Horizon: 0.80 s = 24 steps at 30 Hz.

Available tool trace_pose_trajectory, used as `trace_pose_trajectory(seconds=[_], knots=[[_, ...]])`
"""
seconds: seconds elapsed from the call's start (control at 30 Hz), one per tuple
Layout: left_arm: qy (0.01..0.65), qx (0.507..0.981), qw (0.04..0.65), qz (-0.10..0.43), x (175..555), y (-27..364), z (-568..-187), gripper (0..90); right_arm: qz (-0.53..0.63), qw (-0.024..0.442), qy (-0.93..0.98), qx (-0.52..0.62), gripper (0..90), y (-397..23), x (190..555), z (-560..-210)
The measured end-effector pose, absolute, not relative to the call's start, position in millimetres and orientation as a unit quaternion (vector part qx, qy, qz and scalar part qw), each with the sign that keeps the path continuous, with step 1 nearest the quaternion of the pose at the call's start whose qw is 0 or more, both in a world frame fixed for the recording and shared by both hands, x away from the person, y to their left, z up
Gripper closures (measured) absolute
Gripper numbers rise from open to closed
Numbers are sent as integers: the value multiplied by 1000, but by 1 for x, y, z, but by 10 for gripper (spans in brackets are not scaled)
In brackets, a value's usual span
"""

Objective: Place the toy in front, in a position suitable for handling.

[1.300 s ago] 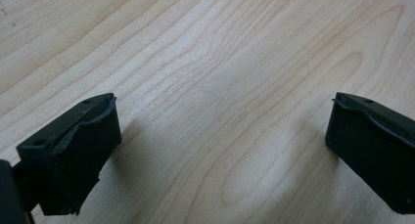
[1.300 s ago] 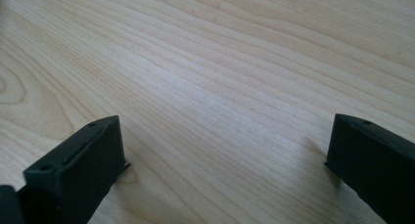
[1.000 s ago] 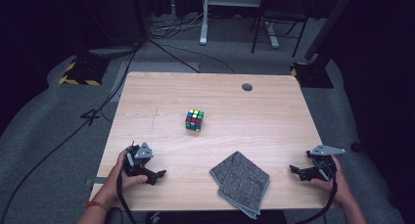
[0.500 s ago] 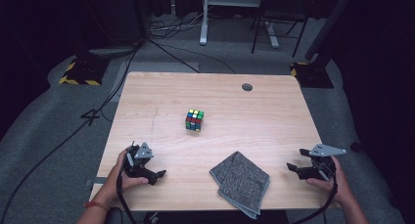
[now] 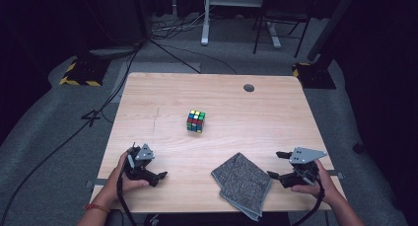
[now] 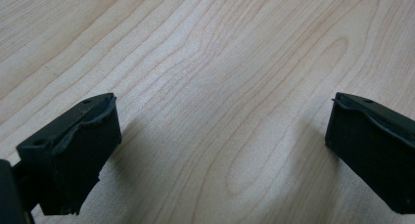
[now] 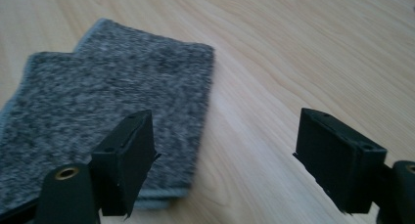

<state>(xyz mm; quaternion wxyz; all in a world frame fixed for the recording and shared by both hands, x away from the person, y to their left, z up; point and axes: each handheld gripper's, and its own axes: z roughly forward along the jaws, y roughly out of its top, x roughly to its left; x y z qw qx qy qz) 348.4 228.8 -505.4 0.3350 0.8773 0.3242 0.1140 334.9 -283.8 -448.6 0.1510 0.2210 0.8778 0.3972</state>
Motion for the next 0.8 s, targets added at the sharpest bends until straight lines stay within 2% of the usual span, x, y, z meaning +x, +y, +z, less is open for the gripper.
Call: trace_pose_trajectory(seconds=[0.47, 0.8], knots=[[325, 877, 335, 114, 348, 229, -505, 4, 377, 97, 913, 122, 302, -218, 314, -473], [326, 877, 335, 114, 348, 229, -505, 5, 354, 93, 916, 162, 264, -219, 331, -492]])
